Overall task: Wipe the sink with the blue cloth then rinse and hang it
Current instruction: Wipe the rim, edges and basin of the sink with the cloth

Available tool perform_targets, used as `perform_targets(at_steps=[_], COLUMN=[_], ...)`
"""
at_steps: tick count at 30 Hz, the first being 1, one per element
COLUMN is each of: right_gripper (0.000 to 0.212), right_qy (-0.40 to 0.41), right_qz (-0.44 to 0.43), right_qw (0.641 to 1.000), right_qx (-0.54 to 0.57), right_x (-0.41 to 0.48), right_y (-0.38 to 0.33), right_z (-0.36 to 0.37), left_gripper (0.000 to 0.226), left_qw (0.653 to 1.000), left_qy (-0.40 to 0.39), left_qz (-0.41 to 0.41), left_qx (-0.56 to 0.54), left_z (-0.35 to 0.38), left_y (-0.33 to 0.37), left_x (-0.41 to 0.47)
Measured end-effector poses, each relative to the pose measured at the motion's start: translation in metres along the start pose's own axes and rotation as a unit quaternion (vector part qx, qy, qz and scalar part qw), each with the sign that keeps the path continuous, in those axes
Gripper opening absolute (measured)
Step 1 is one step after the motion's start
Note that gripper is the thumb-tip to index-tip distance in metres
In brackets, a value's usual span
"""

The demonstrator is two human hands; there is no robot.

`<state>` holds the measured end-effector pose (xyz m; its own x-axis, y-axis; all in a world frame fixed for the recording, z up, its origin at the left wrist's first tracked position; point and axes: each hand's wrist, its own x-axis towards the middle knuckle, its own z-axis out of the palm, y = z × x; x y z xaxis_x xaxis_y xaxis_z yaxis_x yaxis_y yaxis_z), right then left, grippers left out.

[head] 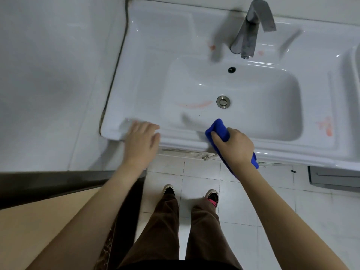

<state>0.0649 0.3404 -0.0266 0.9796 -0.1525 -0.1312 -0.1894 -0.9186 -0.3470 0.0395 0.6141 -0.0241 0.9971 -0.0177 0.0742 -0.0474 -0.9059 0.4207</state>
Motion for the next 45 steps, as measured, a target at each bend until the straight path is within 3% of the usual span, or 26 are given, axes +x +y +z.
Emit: perform_targets(at_steps=[3, 7, 13, 15, 21, 28, 31, 34, 40, 45], right_gripper=[0.044, 0.046, 0.044, 0.044, 0.044, 0.045, 0.044, 0.043, 0.042, 0.044], right_qy=[0.002, 0.002, 0.045, 0.045, -0.018, 0.026, 0.037, 0.031, -0.021, -0.003], right_qz=[-0.001, -0.036, 0.073, 0.068, -0.072, 0.020, 0.048, 0.041, -0.066, -0.066], right_qw=[1.000, 0.999, 0.996, 0.996, 0.997, 0.999, 0.998, 0.999, 0.997, 0.997], right_qx=[0.007, 0.018, -0.017, -0.029, 0.025, 0.000, 0.002, 0.001, 0.030, 0.028], right_x=[0.002, 0.003, 0.012, 0.011, 0.001, 0.017, 0.022, 0.021, 0.011, 0.010], right_y=[-0.002, 0.027, 0.123, 0.109, 0.010, 0.163, 0.192, 0.169, 0.059, 0.095], right_z=[0.005, -0.006, -0.054, -0.044, -0.002, -0.066, -0.078, -0.066, -0.020, -0.038], left_gripper=[0.031, 0.020, 0.016, 0.013, 0.022, 0.031, 0.034, 0.038, 0.038, 0.034], left_qw=[0.996, 0.998, 0.999, 0.999, 0.999, 0.999, 0.999, 0.999, 1.000, 1.000], left_qy=[-0.032, -0.022, -0.021, -0.020, -0.033, -0.045, -0.052, -0.047, -0.015, -0.027], left_qz=[0.063, 0.056, 0.037, 0.024, 0.030, -0.006, -0.015, -0.021, -0.008, -0.004], left_qx=[-0.046, -0.004, 0.009, 0.010, 0.012, -0.006, -0.008, -0.003, 0.011, 0.008], left_z=[0.034, 0.066, 0.073, 0.074, 0.070, 0.070, 0.073, 0.074, 0.076, 0.077], left_y=[0.060, 0.080, 0.080, 0.083, 0.081, 0.089, 0.088, 0.090, 0.090, 0.086], left_x=[0.001, -0.009, -0.008, -0.008, -0.007, -0.005, -0.004, -0.004, -0.004, -0.004])
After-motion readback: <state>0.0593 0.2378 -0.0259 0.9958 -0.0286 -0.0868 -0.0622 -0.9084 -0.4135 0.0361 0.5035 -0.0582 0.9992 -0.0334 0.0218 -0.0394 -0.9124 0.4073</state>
